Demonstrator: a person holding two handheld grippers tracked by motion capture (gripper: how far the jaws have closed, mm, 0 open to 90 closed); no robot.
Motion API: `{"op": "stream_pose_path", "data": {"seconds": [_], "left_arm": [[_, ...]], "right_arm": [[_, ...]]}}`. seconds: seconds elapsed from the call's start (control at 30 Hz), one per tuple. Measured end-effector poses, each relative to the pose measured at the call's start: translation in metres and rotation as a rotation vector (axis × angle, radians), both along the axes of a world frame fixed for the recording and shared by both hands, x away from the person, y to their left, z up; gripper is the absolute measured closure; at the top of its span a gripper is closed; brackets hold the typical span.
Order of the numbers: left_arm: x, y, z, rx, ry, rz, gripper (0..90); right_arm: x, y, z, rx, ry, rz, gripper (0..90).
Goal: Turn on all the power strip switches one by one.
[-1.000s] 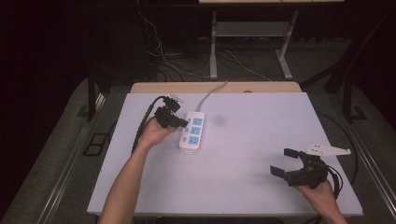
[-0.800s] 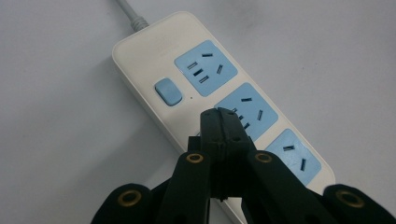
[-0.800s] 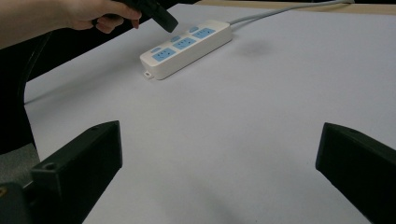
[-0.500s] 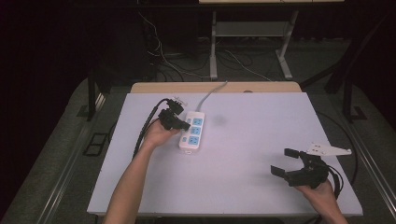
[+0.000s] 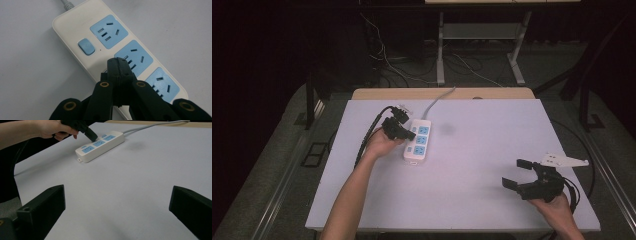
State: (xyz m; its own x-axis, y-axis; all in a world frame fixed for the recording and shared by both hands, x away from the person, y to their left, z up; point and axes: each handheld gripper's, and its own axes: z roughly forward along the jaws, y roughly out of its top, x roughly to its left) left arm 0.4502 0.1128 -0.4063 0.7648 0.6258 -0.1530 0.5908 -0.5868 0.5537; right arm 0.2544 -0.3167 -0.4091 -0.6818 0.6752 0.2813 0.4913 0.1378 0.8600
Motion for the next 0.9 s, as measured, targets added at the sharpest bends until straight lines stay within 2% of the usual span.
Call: {"op": "stream_pose_path", "data": {"seconds": [0.2, 0.23, 0.37, 0.43, 0.6, 0.77, 0.9], "left_arm": [[0.0024, 0.0019, -0.0015, -0.013, 0.036, 0.020, 90.0], [0.0023, 0.0018, -0.0028, -0.030, 0.054, 0.011, 90.0], [-0.0005, 0.0012, -0.0030, -0.021, 0.023, 0.006, 90.0], [-0.0009, 0.0013, -0.0032, -0.025, 0.024, 0.012, 90.0], [-0.0028, -0.0030, -0.0010, 0.016, 0.000, -0.003, 89.9], [-0.0039, -0.0002, -0.0026, -0.011, 0.000, 0.008, 89.8], [-0.0057, -0.0027, -0.0002, 0.012, -0.030, 0.007, 89.8]], "right_arm": [[-0.0009, 0.0009, 0.0003, 0.000, -0.001, 0.001, 0.5], [-0.0011, 0.0008, 0.0004, 0.000, -0.001, 0.001, 0.5], [-0.0016, 0.0005, 0.0005, 0.000, -0.005, 0.004, 0.5], [-0.0014, 0.0004, 0.0005, 0.001, -0.004, 0.003, 0.5], [-0.0011, 0.0007, 0.0003, -0.001, -0.001, 0.002, 0.5], [-0.0006, 0.0007, 0.0001, -0.001, 0.000, 0.001, 0.6], [-0.0005, 0.0000, 0.0000, 0.000, 0.000, -0.002, 0.5]]}}
